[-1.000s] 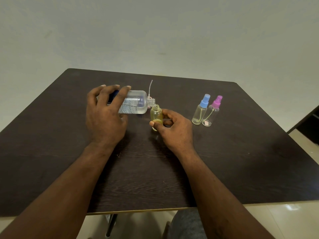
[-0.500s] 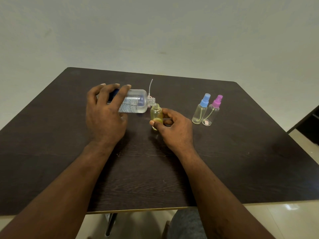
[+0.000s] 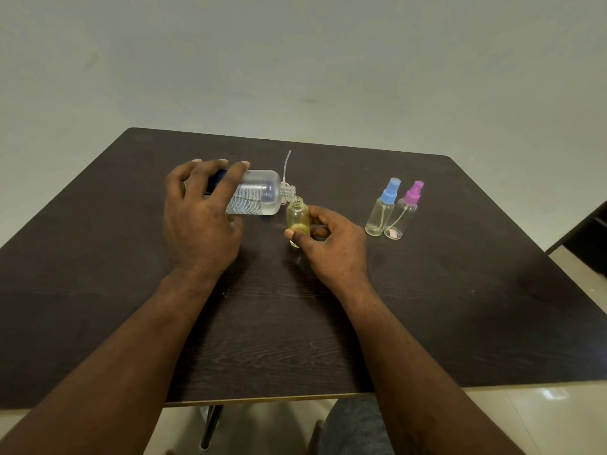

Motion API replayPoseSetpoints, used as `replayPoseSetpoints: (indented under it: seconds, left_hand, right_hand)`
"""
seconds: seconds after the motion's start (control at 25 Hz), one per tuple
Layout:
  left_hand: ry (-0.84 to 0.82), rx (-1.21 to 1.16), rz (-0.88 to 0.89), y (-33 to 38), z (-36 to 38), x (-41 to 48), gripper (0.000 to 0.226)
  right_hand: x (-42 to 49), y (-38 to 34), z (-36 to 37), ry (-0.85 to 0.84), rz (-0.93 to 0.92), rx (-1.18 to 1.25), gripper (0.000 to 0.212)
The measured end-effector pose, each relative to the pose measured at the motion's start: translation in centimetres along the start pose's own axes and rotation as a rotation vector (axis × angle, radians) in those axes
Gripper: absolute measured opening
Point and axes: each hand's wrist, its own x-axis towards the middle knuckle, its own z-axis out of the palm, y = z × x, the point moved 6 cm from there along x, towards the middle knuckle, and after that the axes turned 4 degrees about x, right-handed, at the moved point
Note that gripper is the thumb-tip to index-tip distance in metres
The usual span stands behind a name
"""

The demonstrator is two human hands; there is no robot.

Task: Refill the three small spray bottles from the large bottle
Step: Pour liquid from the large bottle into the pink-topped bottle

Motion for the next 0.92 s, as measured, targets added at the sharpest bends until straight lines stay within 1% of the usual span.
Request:
replayPoseSetpoints:
  seconds: [0.28,0.56,0.92]
  left_hand:
    - [0.02,-0.001,0.001,0.02,-0.02,0.03,0.076]
    - [0.012,0.002,-0.003,-0.03,-0.04,0.05,0.077]
    - [0.005,0.003,-0.007,-0.05,0.0,0.05,0.079]
  right_hand:
    - [0.01,0.02,0.03,-0.007,0.01,0.005,0.046]
    - [0.0,-0.13,-0.07,-0.011,0.014,-0.002,0.049]
    - [-0.07,-0.2,-0.08,-0.002,0.005,-0.013,0.048]
